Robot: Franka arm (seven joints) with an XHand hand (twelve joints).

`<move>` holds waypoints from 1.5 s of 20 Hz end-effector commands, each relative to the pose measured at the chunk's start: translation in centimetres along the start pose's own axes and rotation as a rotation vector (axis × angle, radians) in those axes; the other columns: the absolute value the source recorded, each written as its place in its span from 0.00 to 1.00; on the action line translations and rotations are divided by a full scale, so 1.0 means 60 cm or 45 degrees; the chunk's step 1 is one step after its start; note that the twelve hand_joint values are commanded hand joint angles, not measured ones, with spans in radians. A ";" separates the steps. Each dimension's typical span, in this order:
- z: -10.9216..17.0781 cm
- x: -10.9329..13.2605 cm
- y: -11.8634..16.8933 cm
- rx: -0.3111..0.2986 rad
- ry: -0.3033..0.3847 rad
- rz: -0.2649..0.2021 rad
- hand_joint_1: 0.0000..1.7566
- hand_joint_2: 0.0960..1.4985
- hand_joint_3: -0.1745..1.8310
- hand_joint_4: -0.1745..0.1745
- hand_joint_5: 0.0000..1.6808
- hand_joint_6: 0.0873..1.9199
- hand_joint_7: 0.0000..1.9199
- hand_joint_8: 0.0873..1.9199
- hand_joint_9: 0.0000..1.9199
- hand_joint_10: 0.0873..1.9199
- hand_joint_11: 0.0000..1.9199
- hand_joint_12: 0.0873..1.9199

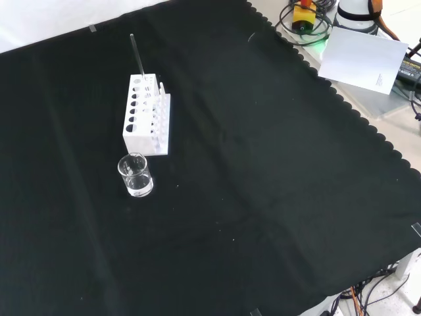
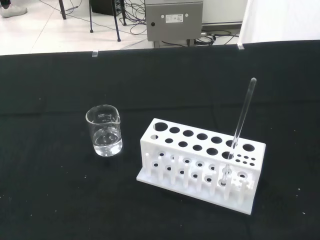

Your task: Take the glass rod from the white test tube rack.

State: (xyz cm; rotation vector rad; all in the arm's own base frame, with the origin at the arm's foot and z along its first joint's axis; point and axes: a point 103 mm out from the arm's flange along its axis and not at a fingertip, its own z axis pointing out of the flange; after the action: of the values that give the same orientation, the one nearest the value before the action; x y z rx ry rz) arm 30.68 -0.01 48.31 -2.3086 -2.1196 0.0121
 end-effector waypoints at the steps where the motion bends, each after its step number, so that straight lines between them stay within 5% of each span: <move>1: 0.000 -0.001 0.001 -0.015 -0.015 -0.001 0.28 0.58 0.37 0.16 0.05 0.00 0.00 0.26 0.01 0.39 0.00 0.60; 10: 0.006 -0.014 0.010 -0.010 -0.029 0.008 0.27 0.63 0.30 0.15 0.06 0.00 0.00 0.25 0.00 0.40 0.00 0.60; 17: 0.011 -0.017 0.019 -0.004 -0.028 0.006 0.27 0.64 0.29 0.14 0.07 0.00 0.00 0.36 0.08 0.44 0.03 0.73; 30: 0.040 -0.035 0.146 0.011 0.003 -0.010 0.28 0.64 0.30 0.11 0.10 0.00 0.06 0.44 0.21 0.45 0.08 0.73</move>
State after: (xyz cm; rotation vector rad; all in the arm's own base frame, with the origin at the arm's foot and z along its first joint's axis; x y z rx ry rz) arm 35.95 -2.00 46.09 -2.2990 -2.1134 0.0543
